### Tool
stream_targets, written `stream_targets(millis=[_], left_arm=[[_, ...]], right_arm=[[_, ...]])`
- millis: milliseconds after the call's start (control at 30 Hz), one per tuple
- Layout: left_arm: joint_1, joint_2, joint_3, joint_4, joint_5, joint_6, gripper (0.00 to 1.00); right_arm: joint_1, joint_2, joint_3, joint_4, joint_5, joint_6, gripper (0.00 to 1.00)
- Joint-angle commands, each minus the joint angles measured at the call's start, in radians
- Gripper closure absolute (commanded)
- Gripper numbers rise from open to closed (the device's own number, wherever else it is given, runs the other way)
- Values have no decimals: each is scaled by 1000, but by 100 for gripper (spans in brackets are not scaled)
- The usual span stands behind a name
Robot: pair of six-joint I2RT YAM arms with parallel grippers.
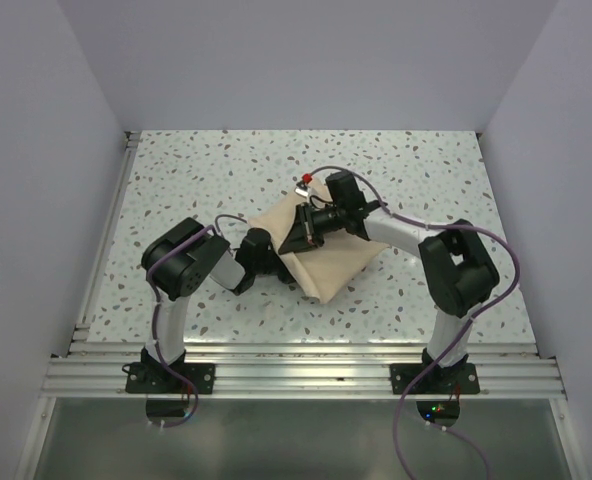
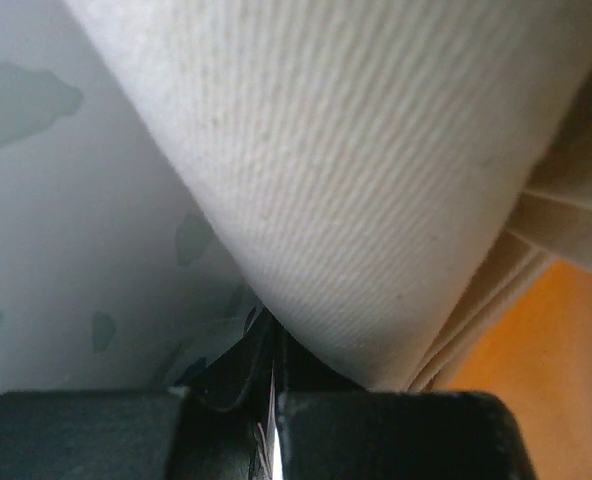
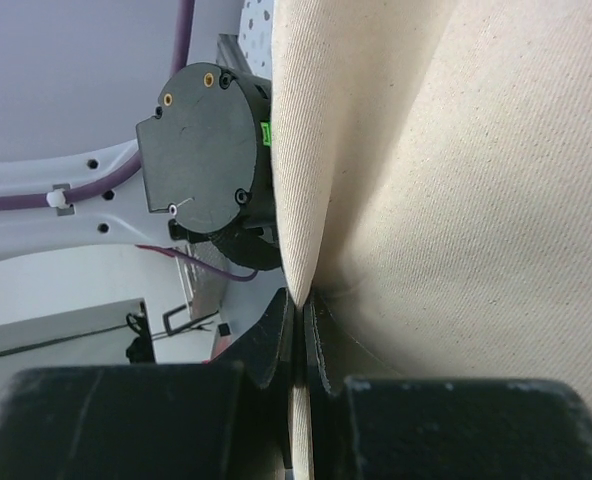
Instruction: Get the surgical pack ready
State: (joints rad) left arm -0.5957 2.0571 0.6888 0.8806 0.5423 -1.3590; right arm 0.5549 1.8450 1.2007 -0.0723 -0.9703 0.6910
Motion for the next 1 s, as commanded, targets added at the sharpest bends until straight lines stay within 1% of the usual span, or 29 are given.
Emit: stream_targets(millis=[0,267,367,533,633,667,833,933,967], left_arm=[[14,-35,49,34,-54,21,100],[22,-48,48,24,-54,31,100],[23,-55,44,17,-59,37,100],[23,-60,43,14,-62,40,100],[23,-58,44,14,-65,40,100],[23,-58,44,11,-64,41,100],[23,-52,54,0,-67,47,100],[23,-49,58,0,-67,49,100],[23,-48,61,0,-68,47,100]], right_arm=[[46,10,-23,101,-146,99,100],[39,49,-69,201,-156,145,100],[17,66,-90,255,-169,174,100],[-7,100,-99,287,-182,196,100],[-27,126,-122,382,-205,263,100],[-32,132,-128,440,-211,301,100],[-41,152,-147,519,-217,354,100],[-41,158,-170,620,-232,432,100],[-39,163,-176,676,-235,455,100]])
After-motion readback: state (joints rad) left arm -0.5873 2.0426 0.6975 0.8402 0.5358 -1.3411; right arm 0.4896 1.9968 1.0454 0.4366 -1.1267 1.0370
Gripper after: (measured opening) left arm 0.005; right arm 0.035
